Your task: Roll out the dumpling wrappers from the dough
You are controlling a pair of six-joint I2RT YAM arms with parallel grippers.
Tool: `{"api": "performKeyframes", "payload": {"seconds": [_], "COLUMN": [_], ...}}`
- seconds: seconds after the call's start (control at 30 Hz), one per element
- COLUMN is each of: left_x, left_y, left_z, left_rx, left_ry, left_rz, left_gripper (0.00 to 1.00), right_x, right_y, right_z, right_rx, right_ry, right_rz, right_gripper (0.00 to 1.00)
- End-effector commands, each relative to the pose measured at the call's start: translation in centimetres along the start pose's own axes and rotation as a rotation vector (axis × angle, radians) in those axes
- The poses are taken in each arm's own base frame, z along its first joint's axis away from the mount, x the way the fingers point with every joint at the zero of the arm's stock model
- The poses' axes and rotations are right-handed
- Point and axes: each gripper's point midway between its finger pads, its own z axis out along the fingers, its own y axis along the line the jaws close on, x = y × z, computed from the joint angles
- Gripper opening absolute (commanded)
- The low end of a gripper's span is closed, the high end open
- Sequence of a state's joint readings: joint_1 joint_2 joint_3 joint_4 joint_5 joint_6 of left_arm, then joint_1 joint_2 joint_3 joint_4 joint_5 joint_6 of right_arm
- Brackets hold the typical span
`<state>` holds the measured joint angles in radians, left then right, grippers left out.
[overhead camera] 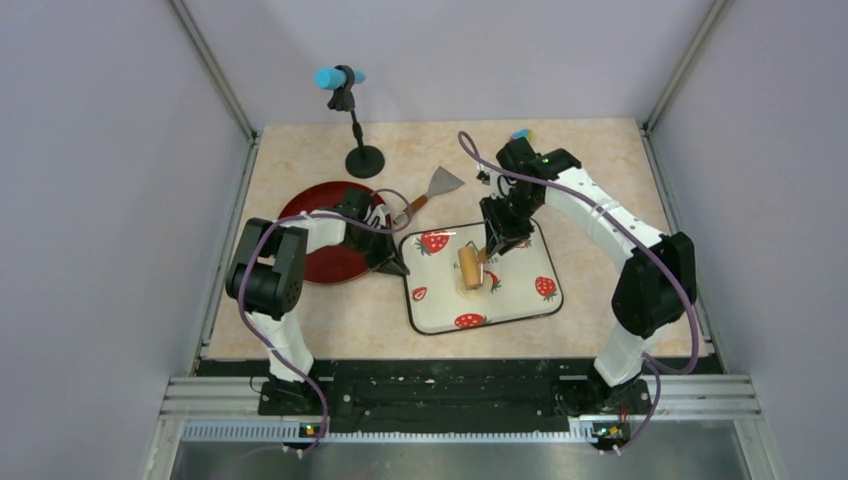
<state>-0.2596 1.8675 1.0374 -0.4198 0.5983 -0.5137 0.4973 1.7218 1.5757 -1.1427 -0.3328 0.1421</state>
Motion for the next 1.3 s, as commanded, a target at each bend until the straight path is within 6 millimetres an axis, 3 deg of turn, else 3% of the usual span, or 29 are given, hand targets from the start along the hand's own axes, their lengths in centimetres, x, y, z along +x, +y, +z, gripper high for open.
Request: {"api": "performKeyframes", "payload": {"seconds": [0.0, 0.37, 0.8, 1.13, 1.27], "left_x": [1.1, 1.0, 1.0, 1.0, 1.0], "left_y": [9.5, 9.5, 9.4, 9.4, 9.4], "left_z": [1.7, 1.7, 1.6, 1.6, 1.6], "left_rx": [-0.361, -0.361, -0.361, -0.361, -0.361], "left_ry": [-0.013, -0.016, -0.019, -0.018, -0.019], "left_rz": [0.016, 0.018, 0.018, 0.018, 0.018], "left_gripper": [0.00, 0.00, 0.00, 0.00, 0.00], "right_x": [0.5, 2.2, 7.4, 10.2, 10.7], "right_y": [0.1, -0.7, -6.0, -8.3, -8.3], "right_z": [0.7, 3.9, 6.4, 8.3, 9.0], "right_rx": [-0.003, 0.032, 0.263, 0.330, 0.321], "right_ry": [0.006, 0.058, 0.228, 0.324, 0.340], "right_rz": [-0.011, -0.025, 0.021, 0.005, 0.000], "right_gripper": [0.00, 0.00, 0.00, 0.00, 0.00]}}
